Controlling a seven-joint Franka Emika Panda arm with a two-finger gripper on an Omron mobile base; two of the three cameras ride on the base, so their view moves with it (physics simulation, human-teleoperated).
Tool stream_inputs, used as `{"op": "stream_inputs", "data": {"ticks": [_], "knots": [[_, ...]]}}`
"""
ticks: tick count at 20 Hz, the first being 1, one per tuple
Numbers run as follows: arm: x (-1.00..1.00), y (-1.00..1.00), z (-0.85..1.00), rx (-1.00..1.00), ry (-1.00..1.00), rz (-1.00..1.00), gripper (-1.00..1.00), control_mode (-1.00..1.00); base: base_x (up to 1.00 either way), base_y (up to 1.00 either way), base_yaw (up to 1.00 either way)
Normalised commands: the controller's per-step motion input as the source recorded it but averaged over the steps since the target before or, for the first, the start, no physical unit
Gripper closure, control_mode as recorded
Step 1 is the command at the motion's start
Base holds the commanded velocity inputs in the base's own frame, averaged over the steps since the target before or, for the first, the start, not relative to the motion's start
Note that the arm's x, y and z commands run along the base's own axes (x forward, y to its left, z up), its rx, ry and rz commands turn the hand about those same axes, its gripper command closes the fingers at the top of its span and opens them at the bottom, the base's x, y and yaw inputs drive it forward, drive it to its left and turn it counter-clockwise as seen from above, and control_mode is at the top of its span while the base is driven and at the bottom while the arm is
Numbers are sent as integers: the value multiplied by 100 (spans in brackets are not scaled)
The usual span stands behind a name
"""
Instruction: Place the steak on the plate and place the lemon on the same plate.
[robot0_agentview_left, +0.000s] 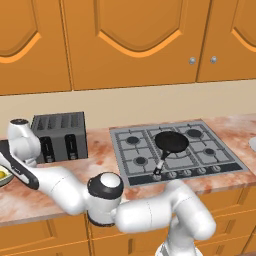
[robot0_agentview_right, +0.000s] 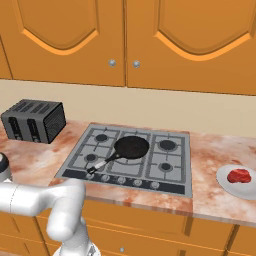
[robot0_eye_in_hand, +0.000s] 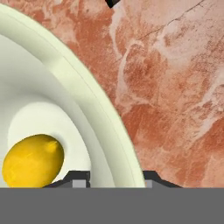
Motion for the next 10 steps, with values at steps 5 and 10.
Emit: {"op": "stream_inputs", "data": {"ticks": [5, 10], "knots": [[-23, 0, -8, 0, 0, -7, 100, -100, 0, 0, 0], [-38, -12, 0, 2, -3, -10, 100, -100, 0, 0, 0]]}}
